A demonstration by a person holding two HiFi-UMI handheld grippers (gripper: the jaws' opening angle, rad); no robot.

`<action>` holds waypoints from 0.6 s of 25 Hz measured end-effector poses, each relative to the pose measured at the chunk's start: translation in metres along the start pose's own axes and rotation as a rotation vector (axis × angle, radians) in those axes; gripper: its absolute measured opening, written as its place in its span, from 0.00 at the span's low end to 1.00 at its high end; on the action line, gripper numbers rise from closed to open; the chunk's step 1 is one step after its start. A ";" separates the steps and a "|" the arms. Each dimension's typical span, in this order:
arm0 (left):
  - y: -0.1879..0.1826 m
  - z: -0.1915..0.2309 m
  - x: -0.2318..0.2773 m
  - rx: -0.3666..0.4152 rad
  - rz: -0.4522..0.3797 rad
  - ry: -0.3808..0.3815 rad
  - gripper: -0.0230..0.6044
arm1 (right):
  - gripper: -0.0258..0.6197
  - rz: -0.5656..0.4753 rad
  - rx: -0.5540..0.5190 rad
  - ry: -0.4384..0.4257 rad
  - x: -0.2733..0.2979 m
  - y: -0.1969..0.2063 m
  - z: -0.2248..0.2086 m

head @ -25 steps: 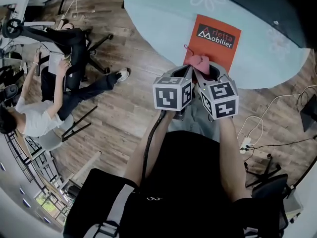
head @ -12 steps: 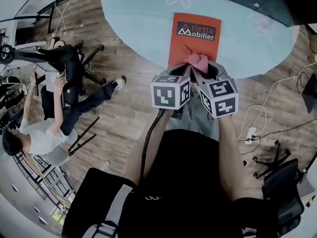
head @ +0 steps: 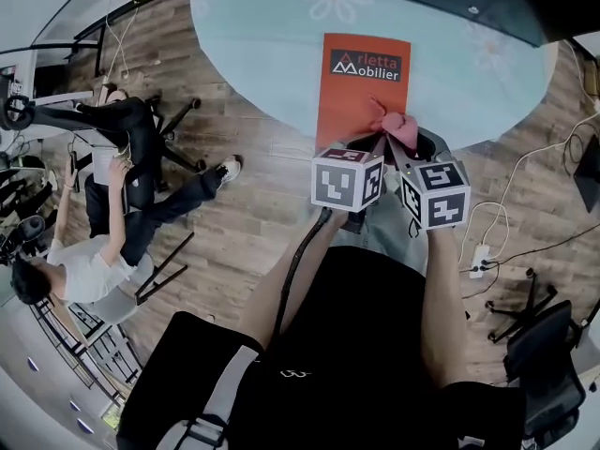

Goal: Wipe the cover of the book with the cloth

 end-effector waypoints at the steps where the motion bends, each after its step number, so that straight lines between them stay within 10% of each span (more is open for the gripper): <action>1: 0.001 -0.002 -0.001 0.002 0.004 0.006 0.06 | 0.19 -0.002 0.001 0.007 -0.002 0.001 -0.001; 15: -0.082 -0.014 -0.069 -0.135 -0.284 0.104 0.06 | 0.18 -0.303 0.041 -0.090 -0.036 -0.074 0.007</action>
Point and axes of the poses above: the fingertips, and each gripper's own axes: x forward along the fingers, z to its left, y out of its underside, the point moved 5 cm from there along -x, backward along the fingers, and after that the axes turned 5 degrees about -y, right-handed, at the moved point
